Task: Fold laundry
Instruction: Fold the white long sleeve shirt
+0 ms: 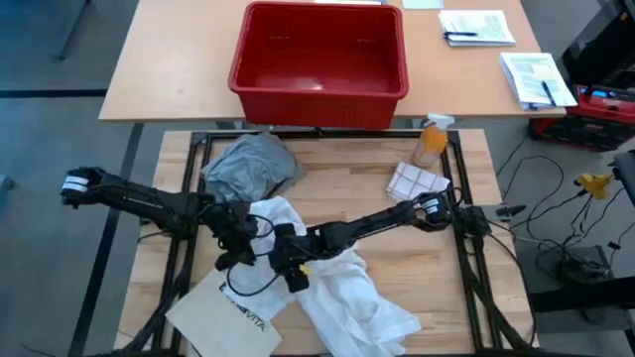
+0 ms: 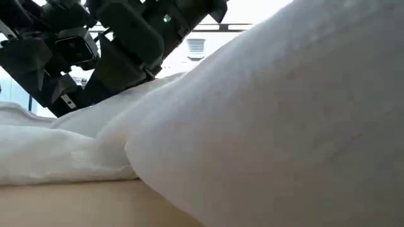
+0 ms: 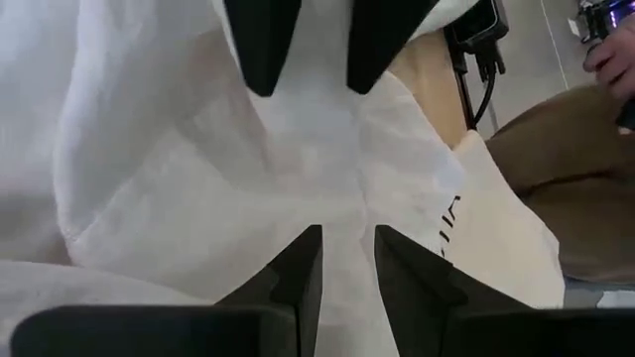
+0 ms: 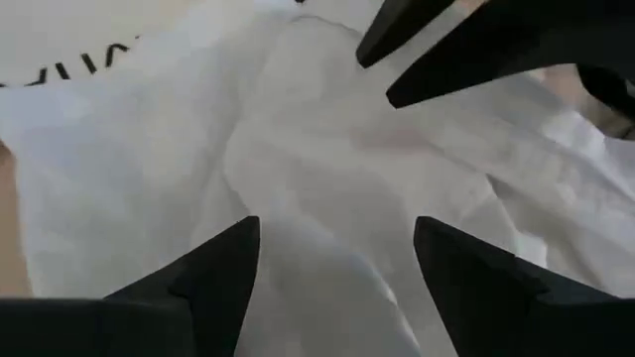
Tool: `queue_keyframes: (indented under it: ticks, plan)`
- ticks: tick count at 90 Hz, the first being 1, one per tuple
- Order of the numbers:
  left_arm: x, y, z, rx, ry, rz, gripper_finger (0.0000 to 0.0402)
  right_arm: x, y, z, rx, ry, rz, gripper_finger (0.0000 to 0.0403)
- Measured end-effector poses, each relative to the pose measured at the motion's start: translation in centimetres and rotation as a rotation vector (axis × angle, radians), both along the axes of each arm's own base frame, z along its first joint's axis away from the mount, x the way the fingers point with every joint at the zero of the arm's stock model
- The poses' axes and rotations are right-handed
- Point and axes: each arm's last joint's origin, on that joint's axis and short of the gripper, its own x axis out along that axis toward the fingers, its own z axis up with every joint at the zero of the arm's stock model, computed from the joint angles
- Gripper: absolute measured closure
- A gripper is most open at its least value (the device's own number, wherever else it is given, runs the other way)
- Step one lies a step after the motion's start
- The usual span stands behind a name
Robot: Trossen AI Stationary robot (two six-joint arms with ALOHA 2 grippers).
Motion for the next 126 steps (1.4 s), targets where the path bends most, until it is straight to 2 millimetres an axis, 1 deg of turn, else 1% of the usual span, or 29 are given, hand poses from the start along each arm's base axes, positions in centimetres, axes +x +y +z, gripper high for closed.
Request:
queue_keyframes:
  ticks: [9,26,36,44,59,72,80,96,112,126]
  plan:
    - [0.0,0.0,0.0,0.007,-0.004,0.001,0.0323,-0.1,0.0,0.0,0.000,0.013,-0.003,0.0134]
    - [0.1,0.1,0.0,0.023,-0.008,0.015,0.0323,-0.4,-0.1,-0.6,-0.030,0.052,0.012,0.0118]
    - [0.1,0.1,0.0,0.023,-0.012,0.015,0.0323,-0.5,-0.3,-0.7,-0.050,0.068,-0.027,0.0118]
    - [0.1,0.1,0.0,0.023,-0.012,0.015,0.0323,-0.5,-0.7,-0.8,-0.025,0.075,-0.066,0.0124]
    - [0.1,0.1,0.0,0.039,-0.014,0.031,0.0323,-0.4,-1.0,-0.7,0.015,0.078,-0.104,0.0144]
    - [0.1,0.1,0.0,0.040,-0.014,0.032,0.0323,-0.4,-0.9,-0.7,0.126,0.100,-0.094,0.0160]
    - [0.1,0.1,0.0,0.040,-0.014,0.032,0.0323,-0.4,-0.9,-0.7,0.153,0.107,-0.114,0.0174]
    - [0.1,0.1,0.0,0.040,-0.015,0.032,0.0323,-0.4,-1.0,-0.7,0.132,0.100,-0.135,0.0214]
    - [0.1,0.1,0.0,0.040,-0.018,0.032,0.0323,-0.4,-1.0,-0.7,0.098,0.094,-0.099,0.0255]
    - [0.1,0.1,0.0,0.040,-0.019,0.032,0.0323,-0.3,-1.0,-0.6,0.101,0.086,-0.098,0.0292]
